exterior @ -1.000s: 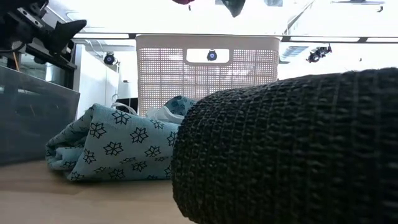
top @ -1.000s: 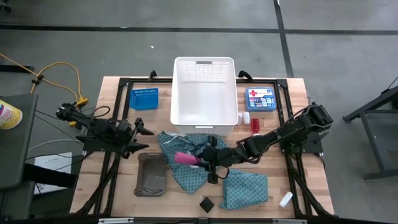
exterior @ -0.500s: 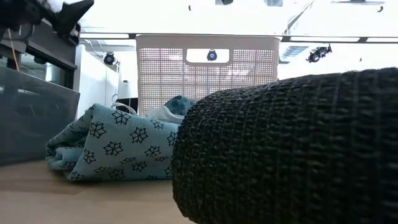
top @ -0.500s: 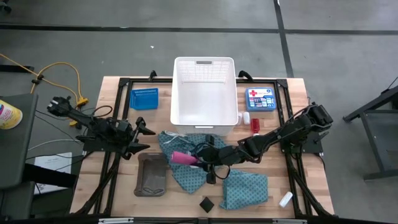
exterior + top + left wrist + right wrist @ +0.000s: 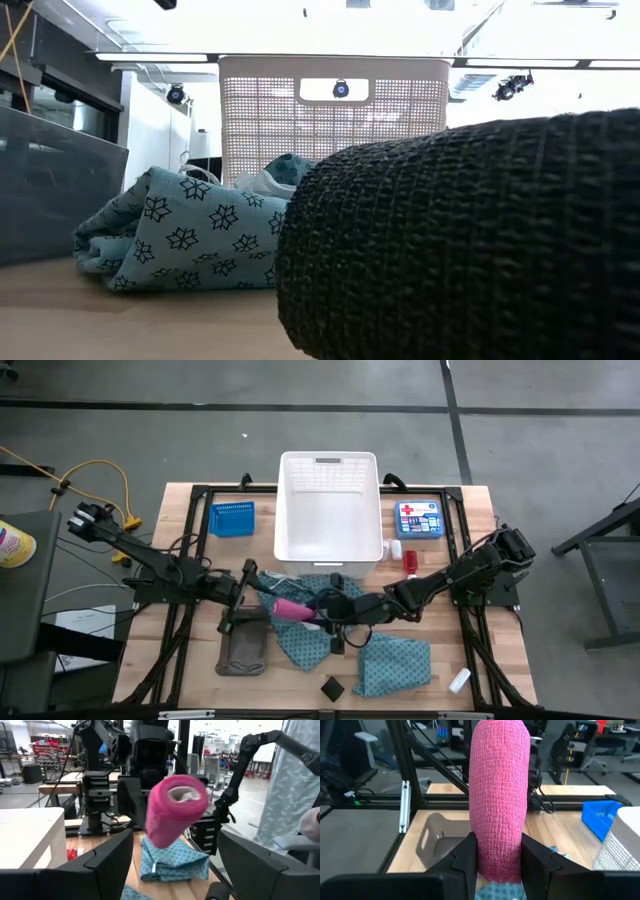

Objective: Pick & place medical supplies in basket/bin
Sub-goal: Put the pink bandage into the black bin

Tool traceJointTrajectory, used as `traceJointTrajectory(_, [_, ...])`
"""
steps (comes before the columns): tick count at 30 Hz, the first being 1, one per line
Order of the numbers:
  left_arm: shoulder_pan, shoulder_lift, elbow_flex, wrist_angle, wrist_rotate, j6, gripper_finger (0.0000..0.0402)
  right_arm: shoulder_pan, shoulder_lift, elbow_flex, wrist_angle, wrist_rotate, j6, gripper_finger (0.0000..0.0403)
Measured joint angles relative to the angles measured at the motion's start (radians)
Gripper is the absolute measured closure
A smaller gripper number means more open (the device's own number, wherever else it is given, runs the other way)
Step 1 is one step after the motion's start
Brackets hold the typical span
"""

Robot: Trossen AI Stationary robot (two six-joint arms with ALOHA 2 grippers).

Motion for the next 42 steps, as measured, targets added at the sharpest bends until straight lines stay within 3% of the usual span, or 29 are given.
traceJointTrajectory(11, [0.007,0.076,0.017,0.118,-0.003,0.039,0.0121,-0.005,0.0,0.0,0.067,0.022,-0.045,0.0298])
traceJointTrajectory(42, [0.061,0.083,0.018,0.253,-0.043,0.137,0.0121,-0.093,0.0,0.0,0.084,-0.018,-0.044,0.0298])
